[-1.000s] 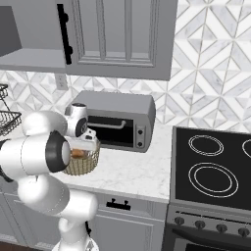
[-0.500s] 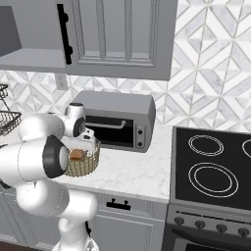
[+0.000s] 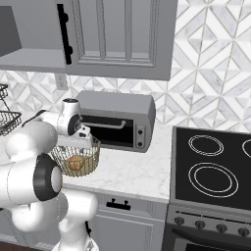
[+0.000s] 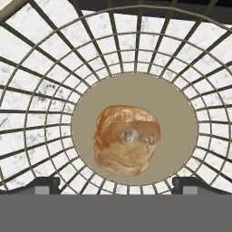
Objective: Open the cabinet, pick up the bread from the cabinet and place it in the basket. Then move the basket to the dining counter.
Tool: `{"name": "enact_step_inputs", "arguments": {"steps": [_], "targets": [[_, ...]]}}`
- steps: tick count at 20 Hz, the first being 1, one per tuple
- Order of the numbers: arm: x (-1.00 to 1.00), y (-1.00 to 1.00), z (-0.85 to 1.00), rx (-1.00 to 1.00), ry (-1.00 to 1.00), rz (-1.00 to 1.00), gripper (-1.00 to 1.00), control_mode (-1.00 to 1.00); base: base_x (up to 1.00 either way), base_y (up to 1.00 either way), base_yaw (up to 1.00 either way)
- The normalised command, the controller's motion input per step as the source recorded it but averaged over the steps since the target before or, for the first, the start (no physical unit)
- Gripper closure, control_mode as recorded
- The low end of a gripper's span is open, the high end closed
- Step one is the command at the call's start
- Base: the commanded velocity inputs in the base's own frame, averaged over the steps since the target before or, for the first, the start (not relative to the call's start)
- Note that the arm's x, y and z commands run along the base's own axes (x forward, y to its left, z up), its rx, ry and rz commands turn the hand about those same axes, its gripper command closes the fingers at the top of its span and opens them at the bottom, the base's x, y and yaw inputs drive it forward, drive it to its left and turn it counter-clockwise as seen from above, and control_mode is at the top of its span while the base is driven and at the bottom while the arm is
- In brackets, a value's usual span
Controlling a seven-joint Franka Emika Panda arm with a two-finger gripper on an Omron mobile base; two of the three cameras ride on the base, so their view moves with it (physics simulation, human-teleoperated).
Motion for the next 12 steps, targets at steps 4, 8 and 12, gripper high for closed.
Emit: {"name": "enact_step_inputs", "arguments": {"steps": [4,8,12], "targets": [[-0.36,-0.16,0.38,0.0,-0.02,-0.08,-1.0,-1.0,0.0,0.0,0.0],[-0.19,-0.48,0.24,0.0,-0.07,-0.09,-1.0,-1.0,0.0,0.0,0.0],[-0.11,-0.61,0.07,0.0,-0.06,-0.05,-1.0,-1.0,0.0,0.0,0.0]]}}
